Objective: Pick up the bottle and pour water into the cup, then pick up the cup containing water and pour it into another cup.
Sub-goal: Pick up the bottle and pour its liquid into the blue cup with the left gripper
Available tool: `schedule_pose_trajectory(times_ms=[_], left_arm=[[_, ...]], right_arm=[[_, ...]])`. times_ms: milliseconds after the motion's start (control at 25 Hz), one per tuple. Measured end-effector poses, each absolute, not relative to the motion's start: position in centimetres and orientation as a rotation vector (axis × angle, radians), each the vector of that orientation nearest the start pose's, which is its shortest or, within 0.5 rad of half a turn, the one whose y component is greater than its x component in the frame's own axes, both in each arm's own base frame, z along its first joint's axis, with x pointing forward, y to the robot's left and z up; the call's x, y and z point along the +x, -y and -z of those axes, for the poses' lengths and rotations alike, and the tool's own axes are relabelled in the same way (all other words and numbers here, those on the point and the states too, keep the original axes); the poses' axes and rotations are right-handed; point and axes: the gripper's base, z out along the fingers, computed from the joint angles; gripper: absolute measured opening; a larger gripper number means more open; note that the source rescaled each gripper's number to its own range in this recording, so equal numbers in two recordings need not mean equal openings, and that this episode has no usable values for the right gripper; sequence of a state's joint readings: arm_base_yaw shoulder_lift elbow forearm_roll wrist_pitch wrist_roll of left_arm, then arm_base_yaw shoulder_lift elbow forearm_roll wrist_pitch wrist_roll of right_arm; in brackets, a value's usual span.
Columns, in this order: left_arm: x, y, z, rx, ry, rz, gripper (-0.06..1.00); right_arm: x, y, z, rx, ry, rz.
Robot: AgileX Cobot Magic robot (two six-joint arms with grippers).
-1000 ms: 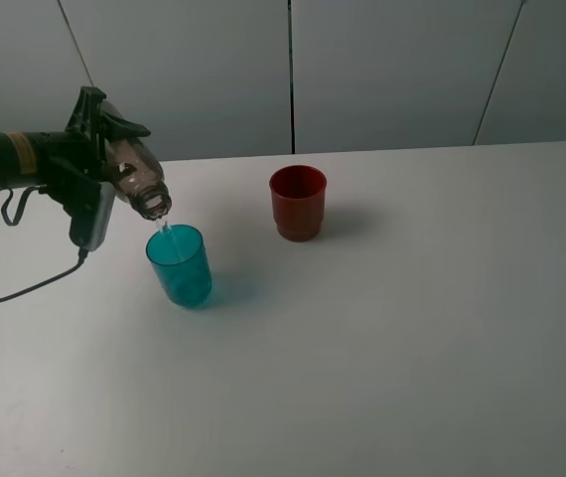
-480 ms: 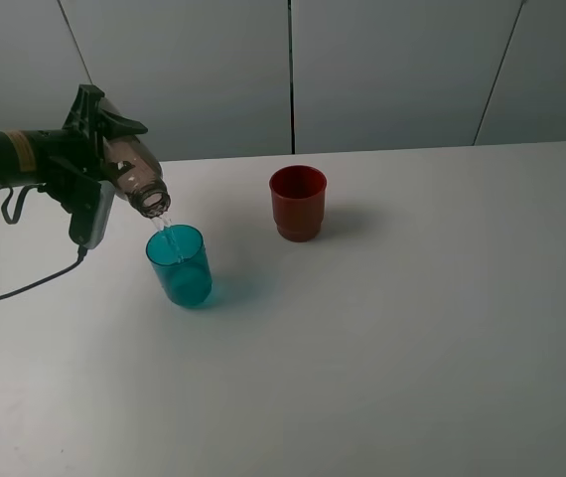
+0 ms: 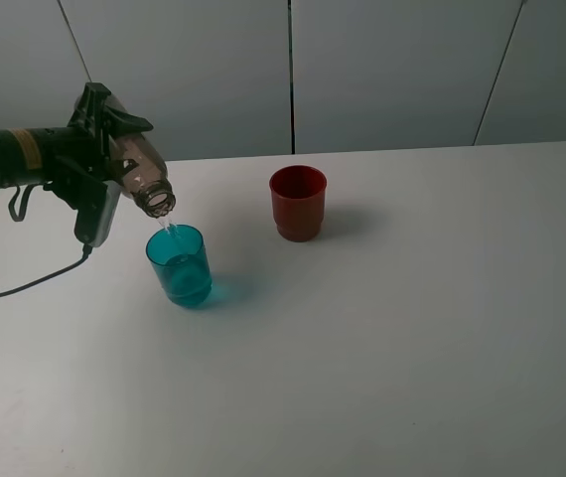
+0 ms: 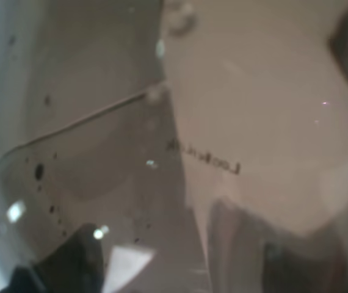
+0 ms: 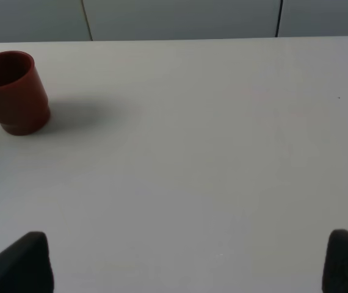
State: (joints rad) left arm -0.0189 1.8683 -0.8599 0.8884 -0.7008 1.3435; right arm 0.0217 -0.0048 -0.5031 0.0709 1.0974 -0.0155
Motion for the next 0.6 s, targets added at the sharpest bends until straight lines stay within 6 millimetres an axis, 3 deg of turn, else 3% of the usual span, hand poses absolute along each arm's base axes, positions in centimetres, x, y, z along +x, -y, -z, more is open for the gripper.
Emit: schedule_pose_trajectory(times_ms=[600], left_arm=[[36.06,5.51,-16.37,1.934,-0.631,-0.896,0.02]], right_arm=[[-0.78,-0.56,-27.53,-0.044,-2.072,-0.089]])
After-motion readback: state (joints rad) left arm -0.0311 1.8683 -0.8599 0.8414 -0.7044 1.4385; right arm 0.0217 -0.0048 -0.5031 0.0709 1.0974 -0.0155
